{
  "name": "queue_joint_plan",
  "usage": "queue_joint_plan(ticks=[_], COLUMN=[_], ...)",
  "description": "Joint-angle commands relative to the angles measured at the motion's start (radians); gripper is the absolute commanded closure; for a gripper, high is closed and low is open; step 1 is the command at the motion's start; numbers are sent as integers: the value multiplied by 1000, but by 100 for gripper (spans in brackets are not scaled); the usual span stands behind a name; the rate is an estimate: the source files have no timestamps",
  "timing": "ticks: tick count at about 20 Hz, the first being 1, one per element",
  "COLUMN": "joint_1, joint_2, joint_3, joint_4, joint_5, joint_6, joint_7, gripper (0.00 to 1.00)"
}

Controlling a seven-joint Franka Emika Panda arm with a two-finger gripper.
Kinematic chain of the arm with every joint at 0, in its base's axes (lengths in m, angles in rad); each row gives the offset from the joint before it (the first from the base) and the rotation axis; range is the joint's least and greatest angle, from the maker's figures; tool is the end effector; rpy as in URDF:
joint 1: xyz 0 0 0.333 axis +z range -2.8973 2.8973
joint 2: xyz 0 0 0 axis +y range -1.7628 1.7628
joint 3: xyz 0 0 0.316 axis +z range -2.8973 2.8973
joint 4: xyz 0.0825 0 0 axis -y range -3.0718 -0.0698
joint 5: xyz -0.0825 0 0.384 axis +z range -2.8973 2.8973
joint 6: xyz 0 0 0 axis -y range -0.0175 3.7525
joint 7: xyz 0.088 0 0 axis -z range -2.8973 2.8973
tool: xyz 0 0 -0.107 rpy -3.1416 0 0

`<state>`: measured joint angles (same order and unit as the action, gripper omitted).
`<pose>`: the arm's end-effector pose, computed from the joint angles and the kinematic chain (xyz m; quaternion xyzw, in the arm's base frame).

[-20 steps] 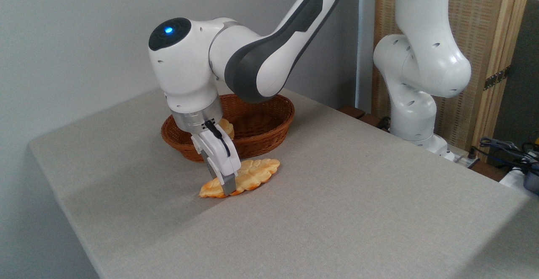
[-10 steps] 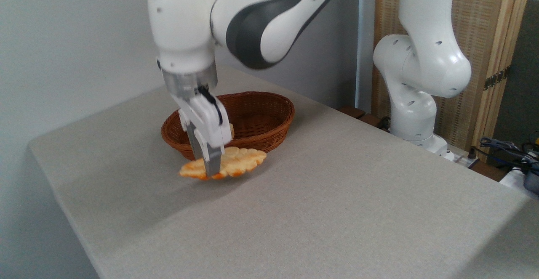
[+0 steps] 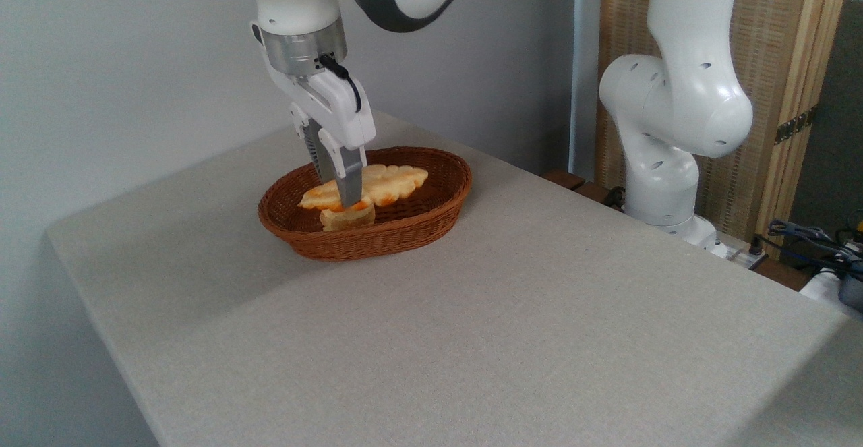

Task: Put bread into the basket
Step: 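Release the bread into the basket and raise the gripper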

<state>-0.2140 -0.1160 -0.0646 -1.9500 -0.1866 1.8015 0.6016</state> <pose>0.4977 -0.1599 0.5275 0.9108 -0.4034 -0.0021 0.0881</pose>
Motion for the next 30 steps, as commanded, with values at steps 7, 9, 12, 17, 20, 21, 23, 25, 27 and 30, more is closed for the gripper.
queue_joint_plan(ticks=[7, 9, 12, 17, 20, 21, 23, 25, 27, 30], joint_1=[-156, -163, -168, -166, -153, -153, -153, -153, -153, -151], joint_2=[36, 48, 53, 45, 35, 29, 24, 21, 21, 24], joint_3=[3, -3, -4, 2, 26, 54, 89, 129, 181, 224], joint_4=[-60, -60, -60, -43, 14, 26, 62, 98, 123, 123], joint_5=[-37, -39, -37, -33, -20, 1, 56, 87, 107, 157], joint_6=[-82, -79, -79, -79, -77, -71, -71, -71, -30, 27], joint_7=[-75, -75, -74, -74, -60, -53, -27, 4, 6, 7], gripper=[0, 0, 0, 0, 0, 0, 0, 0, 0, 0])
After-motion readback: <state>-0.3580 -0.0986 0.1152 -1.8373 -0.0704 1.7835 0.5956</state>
